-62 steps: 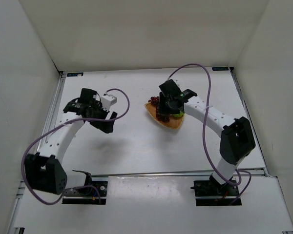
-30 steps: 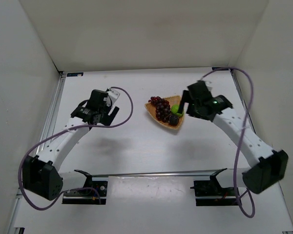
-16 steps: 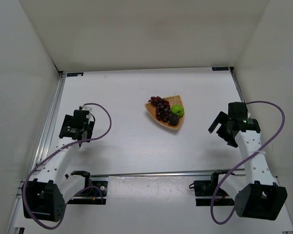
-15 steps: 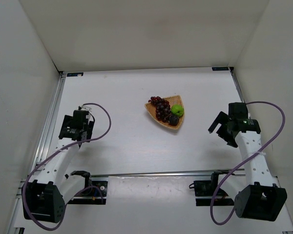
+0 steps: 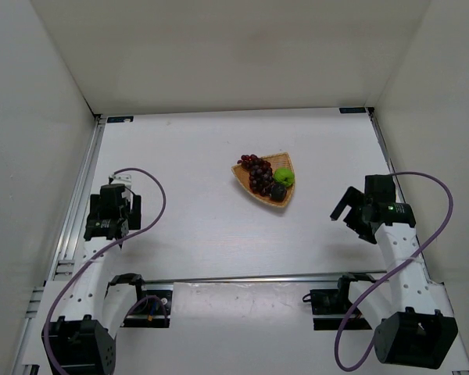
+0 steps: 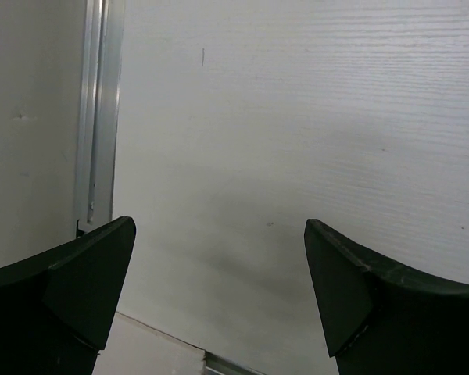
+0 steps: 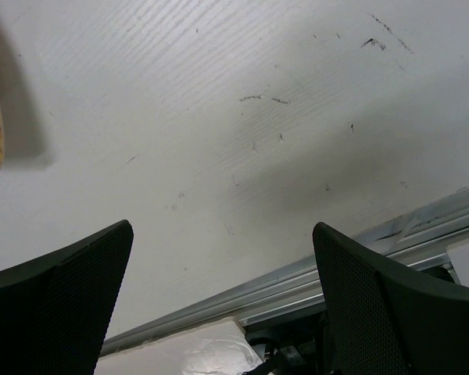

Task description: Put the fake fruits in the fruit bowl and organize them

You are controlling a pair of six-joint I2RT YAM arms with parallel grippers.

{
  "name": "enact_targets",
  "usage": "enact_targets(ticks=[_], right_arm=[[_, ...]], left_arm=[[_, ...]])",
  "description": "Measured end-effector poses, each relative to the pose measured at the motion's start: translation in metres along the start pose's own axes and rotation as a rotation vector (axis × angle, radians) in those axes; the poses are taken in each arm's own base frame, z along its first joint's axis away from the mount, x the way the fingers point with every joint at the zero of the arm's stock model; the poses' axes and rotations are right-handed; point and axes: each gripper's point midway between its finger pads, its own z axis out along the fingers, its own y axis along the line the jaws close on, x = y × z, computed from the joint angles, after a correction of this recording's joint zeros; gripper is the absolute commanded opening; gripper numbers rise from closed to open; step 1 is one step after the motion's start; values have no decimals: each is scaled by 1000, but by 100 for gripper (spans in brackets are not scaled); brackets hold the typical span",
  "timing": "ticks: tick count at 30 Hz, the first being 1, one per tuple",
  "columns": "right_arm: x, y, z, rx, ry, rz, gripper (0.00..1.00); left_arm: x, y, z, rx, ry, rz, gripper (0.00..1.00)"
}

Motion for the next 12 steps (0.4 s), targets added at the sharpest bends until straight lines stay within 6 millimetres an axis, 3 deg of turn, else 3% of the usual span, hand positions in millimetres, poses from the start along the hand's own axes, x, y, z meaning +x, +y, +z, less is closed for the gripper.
enact_targets(ticks=[12], right_arm=[[4,-3,0,2,-8,1,100]], left_arm=[[0,-7,2,42,1,-7,100]])
